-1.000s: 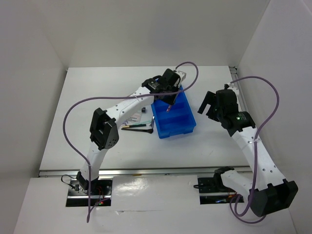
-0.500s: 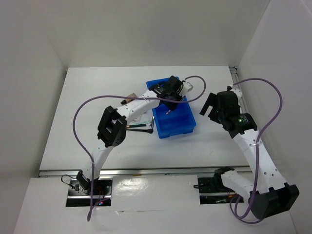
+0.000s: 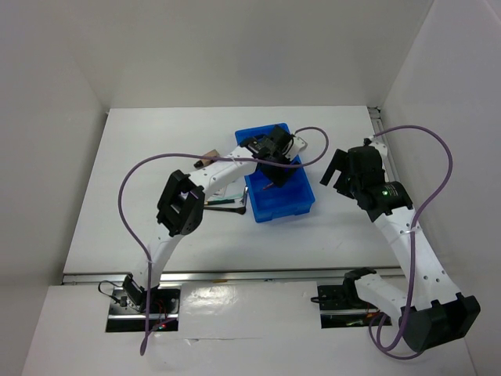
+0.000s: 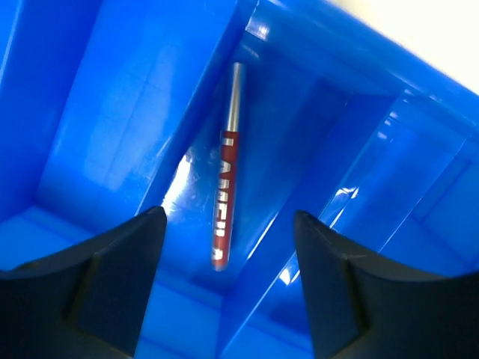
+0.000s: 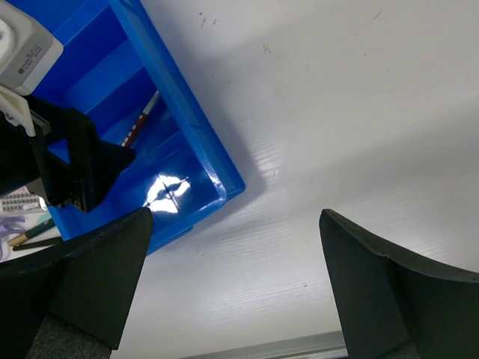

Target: Organize the makeup

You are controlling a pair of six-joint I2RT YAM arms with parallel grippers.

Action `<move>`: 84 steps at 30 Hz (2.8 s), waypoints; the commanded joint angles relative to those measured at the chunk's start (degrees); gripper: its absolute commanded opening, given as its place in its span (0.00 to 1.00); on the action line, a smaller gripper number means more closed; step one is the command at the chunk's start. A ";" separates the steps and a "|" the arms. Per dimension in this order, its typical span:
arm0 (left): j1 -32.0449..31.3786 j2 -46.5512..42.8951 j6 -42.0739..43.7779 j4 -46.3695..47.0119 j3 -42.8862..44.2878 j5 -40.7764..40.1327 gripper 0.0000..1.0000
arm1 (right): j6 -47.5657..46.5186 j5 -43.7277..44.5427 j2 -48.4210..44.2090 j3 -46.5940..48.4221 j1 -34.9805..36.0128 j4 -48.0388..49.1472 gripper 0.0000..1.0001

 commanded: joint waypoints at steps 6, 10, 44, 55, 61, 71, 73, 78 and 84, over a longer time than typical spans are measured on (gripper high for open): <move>0.35 -11.51 -3.96 0.65 -1.94 -6.55 0.80 | 0.53 -1.14 -0.17 0.77 0.13 0.63 1.00; 2.37 -24.94 -13.61 5.66 -14.67 -9.29 0.63 | 0.53 -1.14 -0.17 0.24 0.13 1.33 1.00; 14.42 -28.52 -57.58 5.15 -44.86 -14.56 0.58 | 0.00 -3.51 0.09 -3.80 -0.40 4.67 1.00; 12.93 -28.51 -61.36 6.99 -50.48 -13.24 0.48 | 0.00 -4.57 0.62 -4.33 -0.40 5.20 1.00; 11.69 -27.11 -63.12 6.82 -49.16 -13.76 0.47 | 0.00 -5.71 1.15 -4.33 -0.40 5.20 1.00; 10.64 -25.96 -67.94 4.01 -49.60 -14.91 0.45 | 0.00 -5.18 1.15 -4.33 -0.40 4.67 1.00; 10.64 -25.96 -67.95 3.48 -49.60 -14.91 0.45 | 0.00 -5.18 1.15 -4.33 -0.40 4.67 1.00; 9.58 -27.27 -68.65 2.78 -49.60 -16.67 0.49 | 0.00 -5.18 1.15 -4.33 -0.40 4.67 1.00; 9.58 -28.69 -62.51 -1.26 -43.63 -17.46 0.55 | 0.00 -5.18 1.15 -4.33 -0.40 4.15 1.00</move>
